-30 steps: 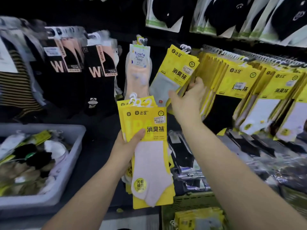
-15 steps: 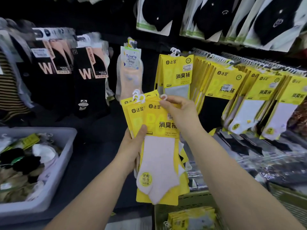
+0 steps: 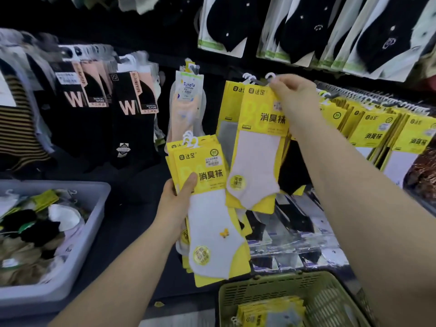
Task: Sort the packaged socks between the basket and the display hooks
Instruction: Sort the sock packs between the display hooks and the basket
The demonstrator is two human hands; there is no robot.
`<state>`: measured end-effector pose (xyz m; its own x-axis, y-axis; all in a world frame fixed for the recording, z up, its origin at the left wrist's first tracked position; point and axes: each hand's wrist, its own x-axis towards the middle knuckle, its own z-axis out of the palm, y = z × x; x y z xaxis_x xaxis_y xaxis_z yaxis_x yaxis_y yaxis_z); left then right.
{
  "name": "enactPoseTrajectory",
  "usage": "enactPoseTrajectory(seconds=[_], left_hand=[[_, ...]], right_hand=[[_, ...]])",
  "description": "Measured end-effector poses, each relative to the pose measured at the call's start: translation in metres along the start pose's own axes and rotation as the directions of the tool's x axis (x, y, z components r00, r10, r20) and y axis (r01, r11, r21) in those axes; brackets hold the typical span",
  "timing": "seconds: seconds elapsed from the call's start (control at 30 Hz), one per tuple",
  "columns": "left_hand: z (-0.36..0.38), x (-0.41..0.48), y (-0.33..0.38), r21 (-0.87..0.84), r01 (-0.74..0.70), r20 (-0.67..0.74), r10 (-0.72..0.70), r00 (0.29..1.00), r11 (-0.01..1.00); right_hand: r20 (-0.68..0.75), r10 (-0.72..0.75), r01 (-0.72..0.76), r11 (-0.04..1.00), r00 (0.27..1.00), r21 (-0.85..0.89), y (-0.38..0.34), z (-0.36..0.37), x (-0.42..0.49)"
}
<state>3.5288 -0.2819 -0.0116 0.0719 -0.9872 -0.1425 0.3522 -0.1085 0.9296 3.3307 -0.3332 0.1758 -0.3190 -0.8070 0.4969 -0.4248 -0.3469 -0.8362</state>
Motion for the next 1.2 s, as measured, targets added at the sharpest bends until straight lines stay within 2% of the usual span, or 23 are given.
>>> enactPoseTrajectory(seconds=[0.07,0.3,0.43,0.47,0.5,0.53,0.6,0.63,0.67,0.7,0.77,0.87,1.03,1.2], left_hand=[[-0.005,-0.003,-0.003,-0.01,0.023,-0.027,-0.023,0.999,1.0],[-0.015,-0.012,-0.015,-0.029,0.069,-0.055,-0.07,0.996,0.997],[-0.022,-0.018,-0.017,-0.042,0.083,-0.071,-0.086,0.994,0.996],[-0.024,-0.02,-0.017,-0.056,0.091,-0.077,-0.095,0.992,0.994],[-0.025,-0.023,-0.018,-0.066,0.093,-0.085,-0.099,0.991,0.993],[-0.026,-0.026,-0.018,-0.067,0.089,-0.095,-0.095,0.991,0.994],[-0.026,-0.031,-0.021,-0.05,0.065,-0.113,-0.07,0.991,0.997],[-0.024,-0.033,-0.021,-0.041,0.054,-0.116,-0.058,0.992,0.998],[-0.021,-0.036,-0.022,-0.034,0.047,-0.112,-0.05,0.993,0.998],[-0.018,-0.039,-0.021,-0.033,0.041,-0.1,-0.044,0.994,0.999],[-0.011,-0.044,-0.017,-0.037,0.046,-0.05,-0.048,0.998,0.998],[-0.004,-0.048,-0.01,-0.039,0.081,0.067,-0.078,0.995,0.996],[-0.002,-0.045,-0.006,-0.056,0.026,0.167,-0.016,0.986,0.998],[-0.003,-0.041,-0.012,-0.108,0.037,0.165,-0.019,0.986,0.994]], right_hand=[[0.043,-0.002,0.003,0.999,0.999,-0.04,-0.004,0.008,0.009],[0.025,0.084,-0.082,0.995,0.996,-0.057,0.009,0.019,0.025],[-0.118,0.062,-0.079,0.986,0.991,-0.149,0.023,0.013,-0.01],[-0.094,0.102,-0.116,0.98,0.99,-0.162,0.032,0.013,-0.029],[0.0,0.183,-0.18,0.968,0.983,-0.173,0.04,0.014,-0.053],[0.147,0.296,-0.264,0.943,0.944,-0.202,0.049,0.017,-0.08],[0.437,0.504,-0.396,0.862,0.745,-0.317,0.062,0.024,-0.127],[0.529,0.542,-0.421,0.84,0.653,-0.341,0.069,0.028,-0.143],[0.591,0.528,-0.432,0.847,0.61,-0.31,0.074,0.032,-0.154],[0.627,0.477,-0.431,0.87,0.616,-0.238,0.078,0.036,-0.161],[0.642,0.358,-0.392,0.915,0.678,-0.097,0.081,0.04,-0.167],[0.624,0.242,-0.295,0.955,0.743,-0.02,0.081,0.043,-0.17],[0.507,0.193,-0.283,0.953,0.84,0.105,0.083,0.033,-0.163],[0.448,0.136,-0.239,0.954,0.883,0.182,0.075,0.026,-0.151]])
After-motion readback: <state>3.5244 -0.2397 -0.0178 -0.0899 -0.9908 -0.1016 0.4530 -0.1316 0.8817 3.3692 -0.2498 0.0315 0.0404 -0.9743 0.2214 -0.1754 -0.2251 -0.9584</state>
